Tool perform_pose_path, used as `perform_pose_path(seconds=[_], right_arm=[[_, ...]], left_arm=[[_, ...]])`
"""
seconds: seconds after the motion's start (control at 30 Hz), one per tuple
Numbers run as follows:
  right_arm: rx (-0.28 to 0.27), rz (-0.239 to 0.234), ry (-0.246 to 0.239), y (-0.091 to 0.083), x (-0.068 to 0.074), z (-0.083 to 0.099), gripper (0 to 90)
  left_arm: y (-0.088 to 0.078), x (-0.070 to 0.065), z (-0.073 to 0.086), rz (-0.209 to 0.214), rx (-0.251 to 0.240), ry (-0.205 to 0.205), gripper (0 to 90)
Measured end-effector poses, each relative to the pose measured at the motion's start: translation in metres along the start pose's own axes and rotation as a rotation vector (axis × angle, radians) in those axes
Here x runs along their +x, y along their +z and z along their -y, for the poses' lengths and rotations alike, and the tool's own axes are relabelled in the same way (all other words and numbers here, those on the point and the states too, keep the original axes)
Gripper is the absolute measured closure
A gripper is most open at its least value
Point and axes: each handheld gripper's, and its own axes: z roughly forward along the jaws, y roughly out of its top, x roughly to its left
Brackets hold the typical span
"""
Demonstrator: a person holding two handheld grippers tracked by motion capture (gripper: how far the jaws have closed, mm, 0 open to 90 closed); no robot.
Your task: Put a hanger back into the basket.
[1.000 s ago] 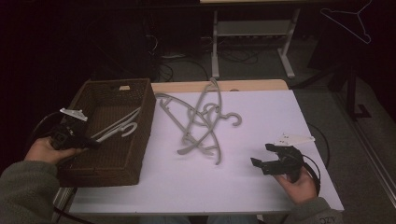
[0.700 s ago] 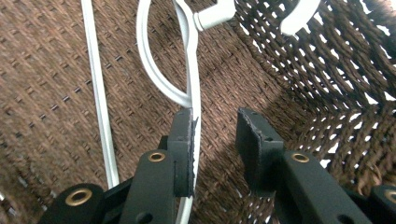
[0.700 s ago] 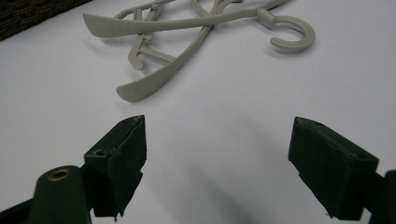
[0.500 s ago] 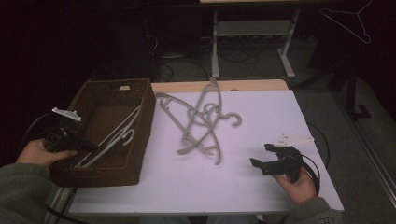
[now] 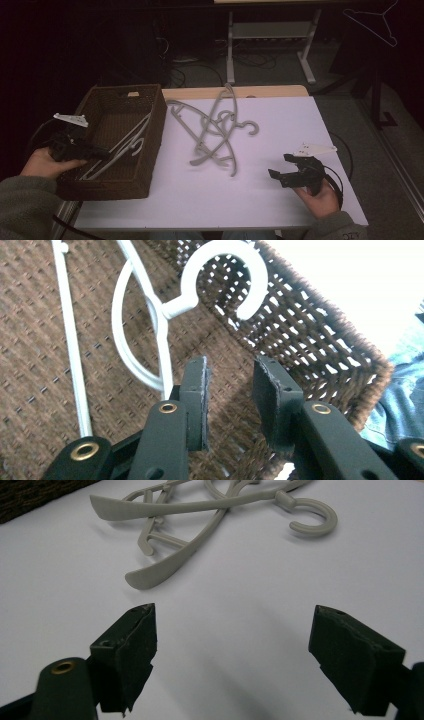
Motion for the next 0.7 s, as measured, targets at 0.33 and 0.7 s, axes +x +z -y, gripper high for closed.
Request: perform_pose_path(seconds=[0.33,0.7], right_arm=[[-0.007,0.002,0.008,-0.003,-0.001,0.000,18.6],[-0.009,0.001,0.001,-0.002,-0.002,-0.001,18.5]], left_arm=[[0.004,-0.011,-0.009,0.038,-0.036,0.031,67.3],[0.005,-0.025,-0.019,0.075,-0.075,0.058,64.0]])
